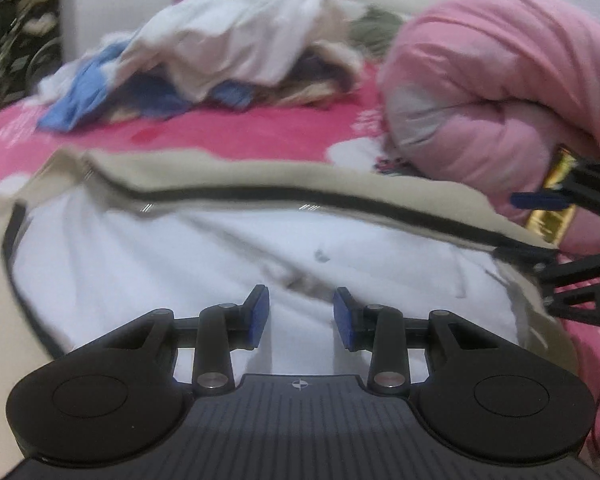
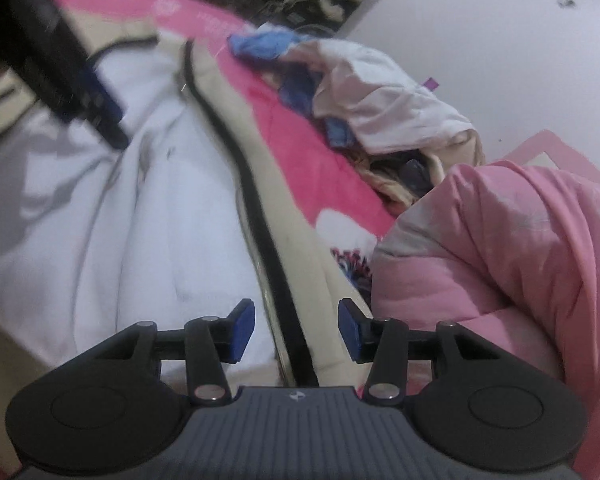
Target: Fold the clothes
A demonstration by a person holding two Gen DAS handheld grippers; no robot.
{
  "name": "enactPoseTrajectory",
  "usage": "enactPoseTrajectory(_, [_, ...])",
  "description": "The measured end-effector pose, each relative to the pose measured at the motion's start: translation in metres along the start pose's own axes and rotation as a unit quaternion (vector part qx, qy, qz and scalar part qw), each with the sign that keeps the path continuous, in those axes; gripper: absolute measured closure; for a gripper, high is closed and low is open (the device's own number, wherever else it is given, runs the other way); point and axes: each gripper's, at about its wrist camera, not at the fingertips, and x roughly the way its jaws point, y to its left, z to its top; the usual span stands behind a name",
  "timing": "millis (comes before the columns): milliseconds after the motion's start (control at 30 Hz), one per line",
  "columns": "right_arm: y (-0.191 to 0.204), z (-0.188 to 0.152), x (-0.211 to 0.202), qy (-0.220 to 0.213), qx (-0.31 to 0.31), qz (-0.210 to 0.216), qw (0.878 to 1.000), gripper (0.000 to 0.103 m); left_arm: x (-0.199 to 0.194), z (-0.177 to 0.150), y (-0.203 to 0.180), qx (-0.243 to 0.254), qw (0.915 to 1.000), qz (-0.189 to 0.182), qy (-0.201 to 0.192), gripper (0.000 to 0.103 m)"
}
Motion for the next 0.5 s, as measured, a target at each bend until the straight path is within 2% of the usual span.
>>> enactPoseTrajectory(167, [0.017,-0.012,0.018,0.017,-0.088,-0.041,0.995,0.059,0.006,0.001,-0.012,0.014,0.9993,-0.034,0.0,0.068])
enactPoseTrajectory(267, [0.022,-0.022,0.024,0.033,-0.117,-0.036,0.992,0.061,0.007,0.0,-0.023,0.037,0.998,-0.05,-0.002,0.068])
enactPoseTrajectory(400, [0.041,-0.03,0.027,0.013,-0.204,-0.054,0.977,0.062,0.013,-0.006,-0.039,0.081,0.995,-0.059,-0.002,0.067])
enactPoseTrajectory(500, [0.05,-0.033,0.033,0.008,-0.241,-0.06,0.969,0.065,0.021,-0.009,-0.044,0.087,0.9941,-0.063,0.015,0.067])
